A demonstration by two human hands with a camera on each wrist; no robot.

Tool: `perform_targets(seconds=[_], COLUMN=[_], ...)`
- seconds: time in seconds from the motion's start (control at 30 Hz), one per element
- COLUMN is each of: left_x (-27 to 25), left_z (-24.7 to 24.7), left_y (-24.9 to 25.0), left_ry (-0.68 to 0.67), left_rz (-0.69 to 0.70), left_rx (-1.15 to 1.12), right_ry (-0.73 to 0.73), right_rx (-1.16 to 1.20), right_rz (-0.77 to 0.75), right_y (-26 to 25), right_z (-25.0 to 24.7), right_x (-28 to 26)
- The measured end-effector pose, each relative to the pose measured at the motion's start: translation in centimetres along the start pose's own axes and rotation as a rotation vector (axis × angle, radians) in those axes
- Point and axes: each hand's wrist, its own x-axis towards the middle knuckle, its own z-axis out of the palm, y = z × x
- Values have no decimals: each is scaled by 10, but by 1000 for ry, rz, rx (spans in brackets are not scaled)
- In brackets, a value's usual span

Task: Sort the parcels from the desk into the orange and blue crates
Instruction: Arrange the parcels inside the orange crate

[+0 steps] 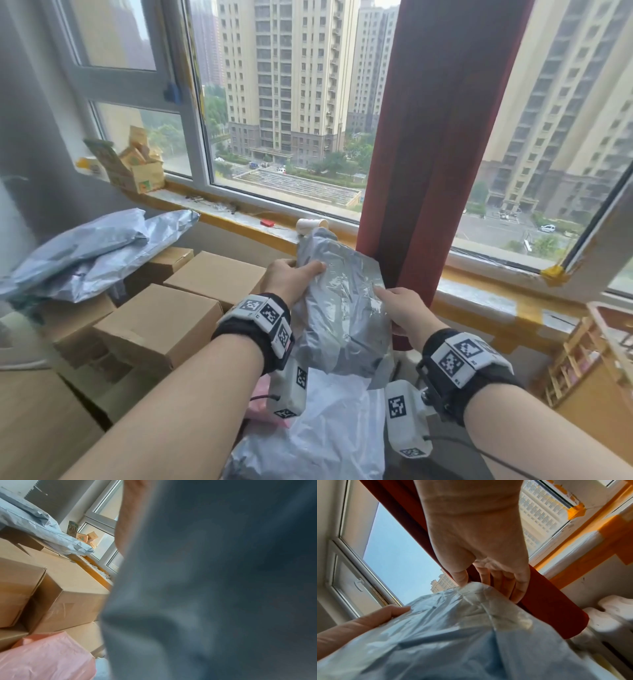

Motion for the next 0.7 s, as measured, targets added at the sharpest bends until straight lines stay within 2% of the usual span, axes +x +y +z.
perform_targets(seconds=[0.2, 0.3, 0.37, 0.47, 0.57, 0.7], left_x=[-4, -9, -11, -14, -12, -5], left_z=[-10, -13, -13, -13, -18, -27], left_y=[3, 5, 4, 0, -4, -11], left_ry=[98, 144, 135, 95, 38, -1], left_rz=[112, 195, 269, 358, 402, 445], left_rx=[-80, -30, 83, 236, 248, 389], right_ry=[43, 65, 45, -81, -132, -166], right_rx=[87, 126, 175, 333, 469, 557], right_rz=[-32, -42, -23, 79, 129, 157], right_y=[-9, -11, -15, -24, -29, -31], right_z=[6, 10, 12, 15, 17, 19], right_x=[-3, -3, -5, -7, -6, -2])
